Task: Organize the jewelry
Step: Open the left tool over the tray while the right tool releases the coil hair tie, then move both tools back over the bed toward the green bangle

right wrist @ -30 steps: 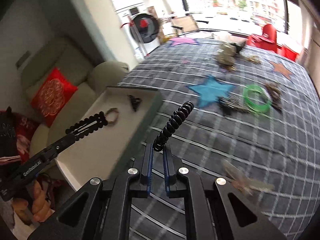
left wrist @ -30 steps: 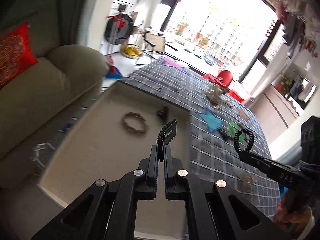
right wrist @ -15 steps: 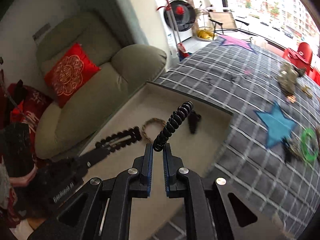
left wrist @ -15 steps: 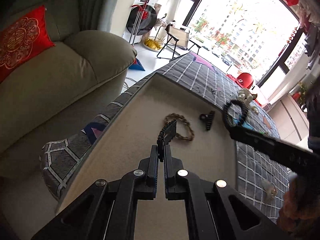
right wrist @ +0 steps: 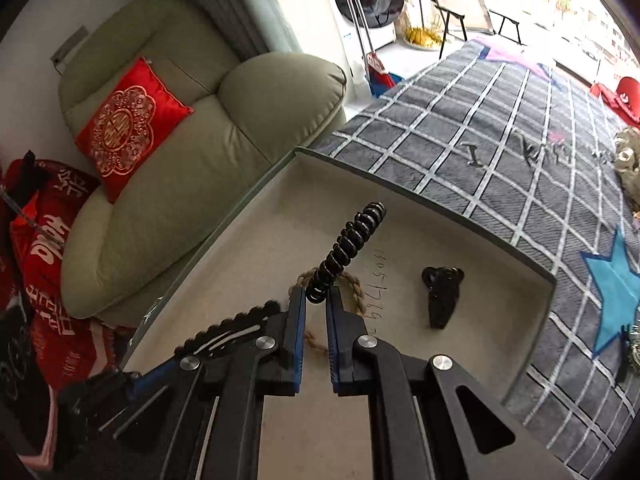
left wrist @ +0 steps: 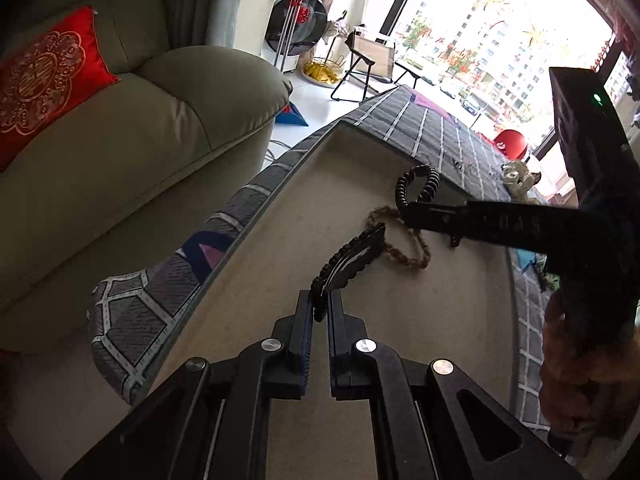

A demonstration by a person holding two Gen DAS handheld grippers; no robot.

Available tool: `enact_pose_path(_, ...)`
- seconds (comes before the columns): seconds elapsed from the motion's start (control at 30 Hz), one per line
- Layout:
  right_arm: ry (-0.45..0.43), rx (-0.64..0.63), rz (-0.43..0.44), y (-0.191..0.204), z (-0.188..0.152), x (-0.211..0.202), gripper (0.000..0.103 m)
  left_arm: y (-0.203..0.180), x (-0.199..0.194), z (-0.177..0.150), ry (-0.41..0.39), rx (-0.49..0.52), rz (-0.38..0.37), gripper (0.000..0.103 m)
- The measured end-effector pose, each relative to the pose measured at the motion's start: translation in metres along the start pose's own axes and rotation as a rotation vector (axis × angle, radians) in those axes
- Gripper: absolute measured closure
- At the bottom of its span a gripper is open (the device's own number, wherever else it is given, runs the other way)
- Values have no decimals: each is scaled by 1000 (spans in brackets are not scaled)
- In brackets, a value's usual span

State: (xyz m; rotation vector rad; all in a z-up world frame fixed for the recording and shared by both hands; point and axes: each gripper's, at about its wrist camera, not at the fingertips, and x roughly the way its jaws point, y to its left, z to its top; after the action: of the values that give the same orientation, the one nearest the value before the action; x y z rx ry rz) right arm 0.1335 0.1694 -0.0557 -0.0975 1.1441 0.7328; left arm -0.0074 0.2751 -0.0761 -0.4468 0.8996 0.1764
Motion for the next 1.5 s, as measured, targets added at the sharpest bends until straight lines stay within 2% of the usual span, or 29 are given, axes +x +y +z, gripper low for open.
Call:
enact_pose_path(0.17,17,29,16,-7,2,4,90,-3,0,-3,6,27,33,96)
enact_pose_path(0.23,19,32,18,-9,2,3,84,-8,0,-3,8,41,48,96)
enact_pose_path(0.27,15,33,25,-9,1,0,70,-11,-1,-4,7,49,55,96)
enact_pose_path(0.3,7,33,29,-9,0,-3,51,-14,-1,-4,6,59,66,96)
enact_pose_path(0.33,-8,33,29,-10,-1,-9,46,-15,-1,-4,6,65,76,96)
enact_pose_path(0.53,-63,54,27,-15,-10,-41,44,-19,-6,-4,1,79,103,95)
enact_pose_path(0.57,-73,65,21,-19,-15,-49,44,-20,-8,-4,-2,87,107,80)
enact_pose_path(0.6,-80,73,18,-20,-18,-53,44,-22,-8,-5,-2,97,112,59)
enact_pose_path(0.63,-88,82,15,-23,-22,-58,44,-23,-10,-5,-7,97,123,19)
enact_pose_path(0.67,-97,97,13,-28,-28,-65,44,-23,-13,-6,-25,94,135,11)
enact_pose_path(0.93,-141,186,1,-59,-63,-104,43,-35,-24,-9,-40,124,166,8)
enact_pose_path(1.03,-161,207,-10,-71,-75,-120,28,-44,-33,-9,-66,146,170,8)
enact_pose_path(1.07,-168,216,-14,-76,-79,-125,23,-49,-37,-8,-72,156,170,1)
enact_pose_path(1.27,-198,281,-66,-110,-110,-154,23,-85,-53,-9,-100,231,151,0)
enact_pose_path(1.5,-228,412,-155,-174,-145,-186,23,-133,-57,-12,-96,294,112,0)
